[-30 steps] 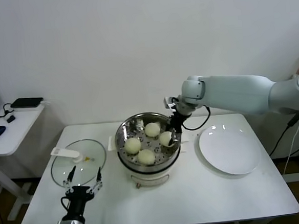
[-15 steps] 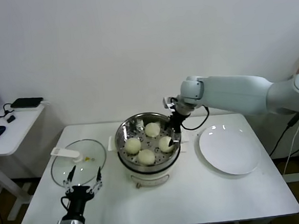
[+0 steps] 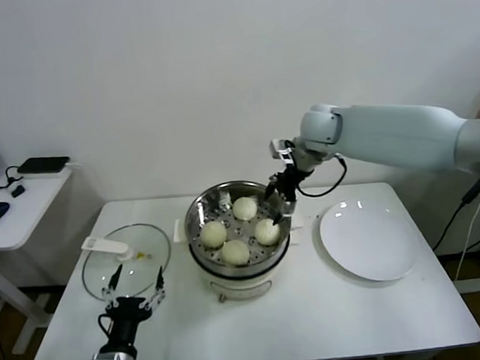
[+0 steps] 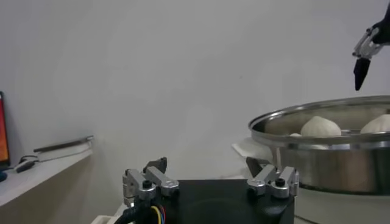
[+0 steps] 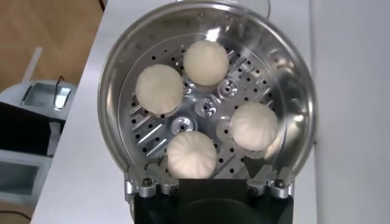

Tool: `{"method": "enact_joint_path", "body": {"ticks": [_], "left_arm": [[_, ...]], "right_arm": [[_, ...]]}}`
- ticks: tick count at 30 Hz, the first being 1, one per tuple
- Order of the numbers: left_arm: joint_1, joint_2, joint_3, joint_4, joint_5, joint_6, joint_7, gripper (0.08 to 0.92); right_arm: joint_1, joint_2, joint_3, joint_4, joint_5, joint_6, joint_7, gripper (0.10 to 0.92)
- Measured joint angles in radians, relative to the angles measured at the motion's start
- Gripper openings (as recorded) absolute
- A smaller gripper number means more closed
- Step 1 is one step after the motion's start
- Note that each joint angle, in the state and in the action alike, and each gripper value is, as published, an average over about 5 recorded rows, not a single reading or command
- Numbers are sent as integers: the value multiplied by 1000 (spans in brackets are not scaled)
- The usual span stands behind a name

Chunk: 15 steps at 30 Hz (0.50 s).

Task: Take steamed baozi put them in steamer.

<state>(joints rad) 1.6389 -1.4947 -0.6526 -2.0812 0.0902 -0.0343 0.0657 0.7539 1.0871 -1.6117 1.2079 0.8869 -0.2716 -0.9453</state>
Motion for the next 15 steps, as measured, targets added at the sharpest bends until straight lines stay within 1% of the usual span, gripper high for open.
{"method": "enact_joint_path", "body": {"ticks": [7, 15], "left_arm": [[7, 1, 8, -9, 1, -5, -1, 823], [18, 0, 20, -27, -9, -20, -1, 823]], "right_arm": [[-32, -124, 87, 62, -53, 31, 63, 823], [-234, -332, 336, 186, -153, 77, 234, 823]]}}
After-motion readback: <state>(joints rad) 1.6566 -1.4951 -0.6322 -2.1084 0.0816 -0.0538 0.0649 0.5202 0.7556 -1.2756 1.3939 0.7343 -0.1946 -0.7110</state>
